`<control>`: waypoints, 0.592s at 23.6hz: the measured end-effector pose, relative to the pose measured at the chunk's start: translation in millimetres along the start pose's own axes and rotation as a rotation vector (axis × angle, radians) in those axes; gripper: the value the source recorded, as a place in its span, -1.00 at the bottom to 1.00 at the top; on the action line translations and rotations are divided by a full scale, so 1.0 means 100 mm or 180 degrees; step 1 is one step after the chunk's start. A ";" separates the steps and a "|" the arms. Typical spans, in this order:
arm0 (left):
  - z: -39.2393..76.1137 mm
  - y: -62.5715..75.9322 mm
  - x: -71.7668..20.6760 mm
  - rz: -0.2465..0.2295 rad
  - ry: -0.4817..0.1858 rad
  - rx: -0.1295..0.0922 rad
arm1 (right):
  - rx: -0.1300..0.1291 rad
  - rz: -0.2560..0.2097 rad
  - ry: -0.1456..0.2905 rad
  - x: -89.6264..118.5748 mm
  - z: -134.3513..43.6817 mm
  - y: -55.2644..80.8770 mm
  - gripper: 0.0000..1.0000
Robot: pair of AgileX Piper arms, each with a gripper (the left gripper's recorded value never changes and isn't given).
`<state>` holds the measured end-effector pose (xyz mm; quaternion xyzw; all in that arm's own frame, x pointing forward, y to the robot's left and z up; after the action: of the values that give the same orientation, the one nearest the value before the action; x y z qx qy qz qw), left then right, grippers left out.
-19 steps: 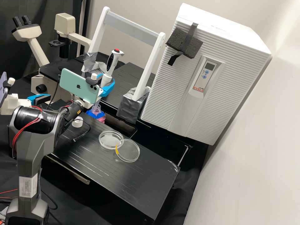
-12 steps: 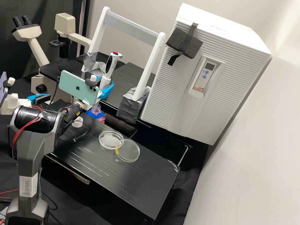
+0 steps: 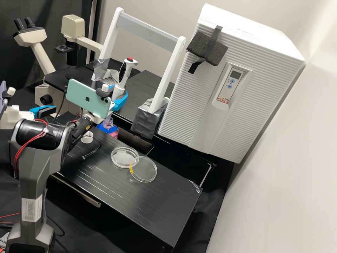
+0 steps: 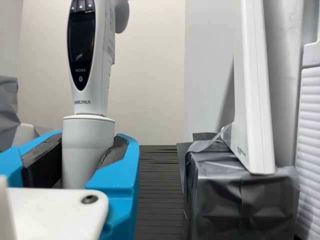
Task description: Use the pipette
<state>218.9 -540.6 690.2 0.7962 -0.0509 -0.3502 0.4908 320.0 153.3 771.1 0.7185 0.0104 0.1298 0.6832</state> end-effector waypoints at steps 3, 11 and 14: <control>0.00 -0.01 -0.008 -0.0011 0.0004 -0.0002 | 0.0045 0.0037 0.0043 -0.01 -0.07 0.08 -1.00; 0.00 -0.01 -0.016 0.0015 -0.0009 -0.0003 | 0.0265 0.0428 0.0344 -0.11 -0.39 0.57 -1.00; 0.01 0.01 -0.017 0.0049 -0.0023 -0.0029 | 0.0364 0.0615 0.0468 -0.19 -0.51 0.82 -1.00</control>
<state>217.4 -540.7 691.4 0.7923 -0.0572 -0.3495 0.4969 278.0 193.8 849.8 0.7425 -0.0014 0.2465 0.6228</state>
